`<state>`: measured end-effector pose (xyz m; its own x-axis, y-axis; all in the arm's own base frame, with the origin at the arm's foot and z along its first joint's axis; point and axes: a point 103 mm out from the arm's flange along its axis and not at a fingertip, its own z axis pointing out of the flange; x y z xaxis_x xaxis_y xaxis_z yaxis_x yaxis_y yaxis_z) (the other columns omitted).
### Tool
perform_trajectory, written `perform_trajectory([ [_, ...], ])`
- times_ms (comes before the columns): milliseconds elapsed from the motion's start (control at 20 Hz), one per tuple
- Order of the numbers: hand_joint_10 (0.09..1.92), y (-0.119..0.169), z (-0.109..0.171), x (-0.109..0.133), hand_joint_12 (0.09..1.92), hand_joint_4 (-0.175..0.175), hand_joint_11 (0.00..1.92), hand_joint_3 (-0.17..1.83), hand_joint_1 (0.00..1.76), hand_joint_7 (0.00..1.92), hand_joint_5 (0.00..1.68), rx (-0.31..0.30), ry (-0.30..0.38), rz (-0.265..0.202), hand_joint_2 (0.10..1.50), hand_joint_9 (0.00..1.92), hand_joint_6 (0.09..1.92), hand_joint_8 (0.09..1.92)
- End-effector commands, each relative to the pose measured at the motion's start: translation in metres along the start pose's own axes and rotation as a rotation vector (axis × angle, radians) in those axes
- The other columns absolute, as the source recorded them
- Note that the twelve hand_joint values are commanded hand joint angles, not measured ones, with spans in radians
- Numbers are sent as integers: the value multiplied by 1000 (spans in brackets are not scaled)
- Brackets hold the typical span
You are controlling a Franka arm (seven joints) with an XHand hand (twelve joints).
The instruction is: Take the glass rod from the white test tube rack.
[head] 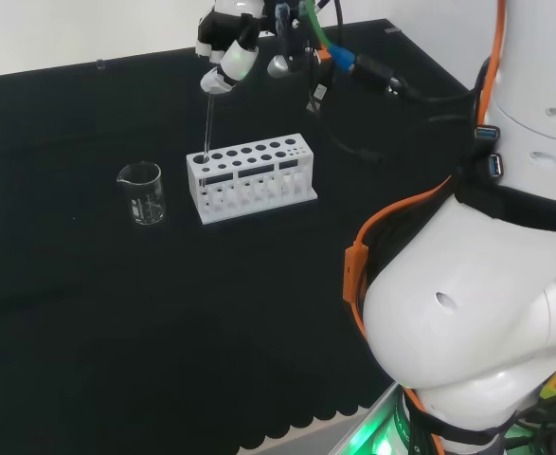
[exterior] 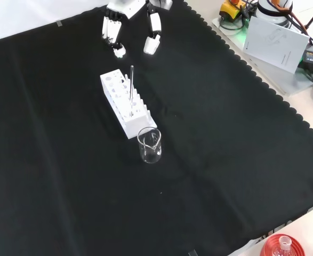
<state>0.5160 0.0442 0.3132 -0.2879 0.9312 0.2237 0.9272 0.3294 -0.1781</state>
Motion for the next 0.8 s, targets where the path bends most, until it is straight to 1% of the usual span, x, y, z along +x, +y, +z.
perform_trajectory([
  [50,781,10,9,-17,1256,-175,749,643,962,767,409,12,32,17,512,840,940,855],
  [300,784,12,9,-26,1257,-175,749,641,962,771,420,14,54,4,513,842,945,857],
  [500,787,13,11,-30,1259,-175,757,640,962,782,444,14,62,3,514,853,954,860],
  [650,787,13,16,-32,1258,-175,762,639,962,791,459,26,74,15,515,860,956,860],
  [800,785,13,26,-28,1256,-175,766,638,961,798,466,47,80,19,515,867,955,857],
])
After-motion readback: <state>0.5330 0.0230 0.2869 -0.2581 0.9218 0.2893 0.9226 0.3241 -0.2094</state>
